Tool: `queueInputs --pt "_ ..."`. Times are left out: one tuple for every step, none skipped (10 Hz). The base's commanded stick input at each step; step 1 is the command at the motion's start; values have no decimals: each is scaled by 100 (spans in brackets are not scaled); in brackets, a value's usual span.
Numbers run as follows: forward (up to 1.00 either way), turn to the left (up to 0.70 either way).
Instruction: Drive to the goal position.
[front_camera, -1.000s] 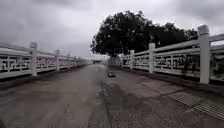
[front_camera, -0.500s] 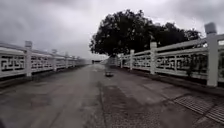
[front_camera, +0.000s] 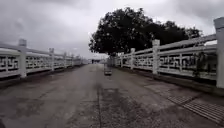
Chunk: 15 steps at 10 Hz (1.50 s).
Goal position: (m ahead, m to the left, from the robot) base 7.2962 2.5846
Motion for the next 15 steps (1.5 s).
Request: queueInputs --pt "44 3" --pt "44 3" --pt "44 3" --pt "44 3" --pt "44 3" --pt "44 3" --pt "44 3" --pt "44 3" --pt "44 3" --pt "44 3" --pt "44 3" --pt "43 7" --pt "42 24" --pt "41 24" --pt "41 24"
